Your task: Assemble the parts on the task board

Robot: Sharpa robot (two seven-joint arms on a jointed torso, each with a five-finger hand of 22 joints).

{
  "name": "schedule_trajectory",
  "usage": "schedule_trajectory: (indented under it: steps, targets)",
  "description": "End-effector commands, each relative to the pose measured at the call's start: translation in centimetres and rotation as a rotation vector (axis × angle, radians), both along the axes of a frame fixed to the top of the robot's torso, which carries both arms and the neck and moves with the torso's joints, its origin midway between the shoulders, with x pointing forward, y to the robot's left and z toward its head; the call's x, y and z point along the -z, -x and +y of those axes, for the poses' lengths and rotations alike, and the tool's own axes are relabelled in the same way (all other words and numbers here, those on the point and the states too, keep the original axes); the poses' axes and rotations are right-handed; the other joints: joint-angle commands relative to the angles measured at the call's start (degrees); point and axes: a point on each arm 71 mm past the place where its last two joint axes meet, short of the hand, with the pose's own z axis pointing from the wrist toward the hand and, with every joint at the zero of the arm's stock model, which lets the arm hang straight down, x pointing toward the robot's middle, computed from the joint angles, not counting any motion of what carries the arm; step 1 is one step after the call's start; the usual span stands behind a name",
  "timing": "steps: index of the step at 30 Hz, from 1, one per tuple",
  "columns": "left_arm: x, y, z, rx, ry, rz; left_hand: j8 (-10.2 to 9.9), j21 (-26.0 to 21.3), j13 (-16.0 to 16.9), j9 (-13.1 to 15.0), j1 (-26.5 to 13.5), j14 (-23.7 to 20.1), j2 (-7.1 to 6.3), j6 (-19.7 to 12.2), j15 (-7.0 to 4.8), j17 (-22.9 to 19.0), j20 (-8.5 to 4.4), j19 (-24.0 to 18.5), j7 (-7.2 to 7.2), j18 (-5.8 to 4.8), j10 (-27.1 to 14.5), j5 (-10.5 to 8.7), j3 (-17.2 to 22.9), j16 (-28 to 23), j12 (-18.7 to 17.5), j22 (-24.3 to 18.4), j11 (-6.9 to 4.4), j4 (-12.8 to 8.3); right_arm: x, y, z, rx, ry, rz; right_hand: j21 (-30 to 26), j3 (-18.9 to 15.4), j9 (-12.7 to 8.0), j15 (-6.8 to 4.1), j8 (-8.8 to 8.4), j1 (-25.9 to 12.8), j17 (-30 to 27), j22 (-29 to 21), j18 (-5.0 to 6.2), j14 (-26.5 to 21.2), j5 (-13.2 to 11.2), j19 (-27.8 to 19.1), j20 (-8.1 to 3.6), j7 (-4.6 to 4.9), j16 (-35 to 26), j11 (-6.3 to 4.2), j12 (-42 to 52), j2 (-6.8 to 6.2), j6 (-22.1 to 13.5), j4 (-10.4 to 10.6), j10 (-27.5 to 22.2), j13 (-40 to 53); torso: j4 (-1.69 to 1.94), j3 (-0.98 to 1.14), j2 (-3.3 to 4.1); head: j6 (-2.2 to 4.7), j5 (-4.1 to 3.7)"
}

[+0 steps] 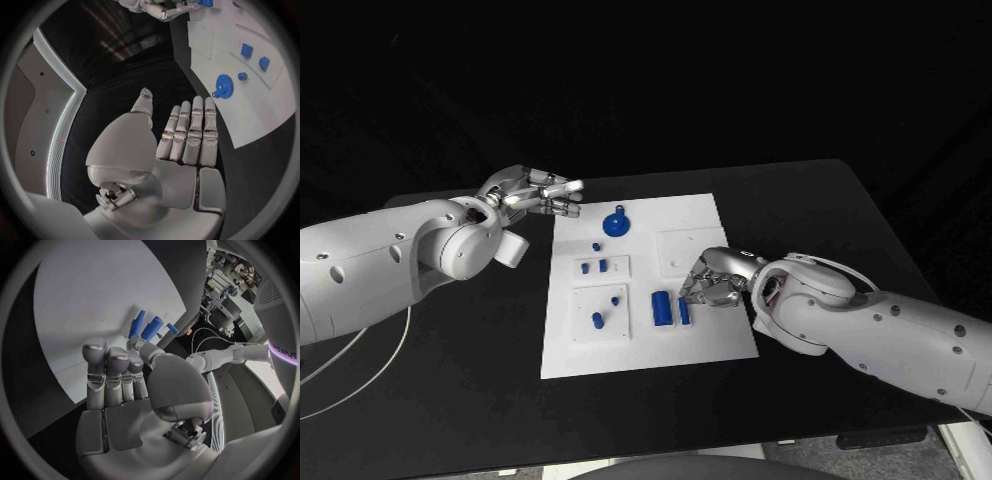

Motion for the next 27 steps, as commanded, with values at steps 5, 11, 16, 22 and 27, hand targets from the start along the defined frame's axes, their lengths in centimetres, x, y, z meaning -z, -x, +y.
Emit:
schedule_trajectory:
  steps: [5,11,16,22,27]
  targets:
    - [-0.08,0.07,-0.21,0.018,0.003,0.000,0.10,-0.21,0.04,0.02,0.38,-0.23,0.26,-0.08,0.09,0.02,0.12,-0.26,0.36,-0.89,-0.20,-0.12,-0.17,-0.01,-0.16,-0.08,0.13,-0.02,0.60,0.14,0.11,-0.011,0.022,0.016,-0.29,2.99,0.03,-0.11,0.29,-0.80,-0.26,-0.14,0.03,-0.37,-0.87,2.98,-0.23,0.12,-0.14,-0.38,-0.38,-0.15,0.47,-0.48,-0.05,-0.09,0.02,0.03,0.02,-0.09,0.12]
    - [-0.08,0.07,-0.18,0.017,0.002,0.000,0.14,-0.21,0.04,0.03,0.37,-0.24,0.32,-0.11,0.10,0.01,0.13,-0.28,0.31,-0.88,-0.25,-0.12,-0.14,-0.01,-0.15,-0.08,0.12,0.01,0.73,0.16,0.21,-0.012,0.019,0.016,-0.31,3.32,0.05,-0.13,0.31,-0.88,-0.27,-0.16,0.03,-0.34,-0.95,2.99,-0.24,0.08,-0.16,-0.42,-0.49,-0.17,0.61,-0.44,-0.09,-0.16,-0.01,0.05,0.00,-0.06,0.17]
    - [-0.07,0.07,-0.19,0.017,0.002,0.001,0.13,-0.21,0.05,0.03,0.46,-0.24,0.29,-0.14,0.10,0.02,0.13,-0.27,0.36,-0.88,-0.23,-0.12,-0.14,-0.01,-0.14,-0.08,0.12,-0.05,0.78,0.17,0.30,-0.011,0.017,0.013,-0.23,3.40,0.05,-0.13,0.30,-0.97,-0.25,-0.12,0.01,-0.33,-0.68,3.01,-0.25,0.04,-0.13,-0.45,-0.41,-0.32,0.78,-0.42,-0.03,-0.12,-0.06,0.09,0.00,-0.11,0.29]
    - [-0.06,0.06,-0.18,0.017,0.001,0.002,0.13,-0.21,0.05,0.03,0.46,-0.24,0.29,-0.14,0.10,0.02,0.13,-0.27,0.36,-0.88,-0.23,-0.12,-0.14,-0.01,-0.14,-0.08,0.12,-0.05,0.76,0.18,0.37,-0.011,0.014,0.007,-0.20,2.97,0.05,-0.16,0.30,-1.33,-0.20,-0.11,-0.01,-0.32,0.39,3.01,-0.27,-0.07,-0.07,-0.51,-0.41,-0.64,0.99,-0.19,0.00,-0.12,-0.05,0.07,0.01,-0.15,0.26]
    - [-0.05,0.06,-0.19,0.017,0.000,0.003,0.12,-0.21,0.05,0.03,0.45,-0.24,0.27,-0.17,0.10,0.02,0.13,-0.27,0.37,-0.88,-0.25,-0.12,-0.13,-0.01,-0.14,-0.08,0.13,-0.04,0.66,0.15,0.41,-0.003,-0.002,-0.001,-0.09,1.25,-0.02,-0.29,0.19,-4.31,-0.09,-0.11,-0.08,-0.29,-1.44,3.07,-0.40,-0.59,0.02,-0.68,-0.33,0.58,0.51,3.33,0.14,-0.06,0.01,0.09,0.03,-0.06,0.26]
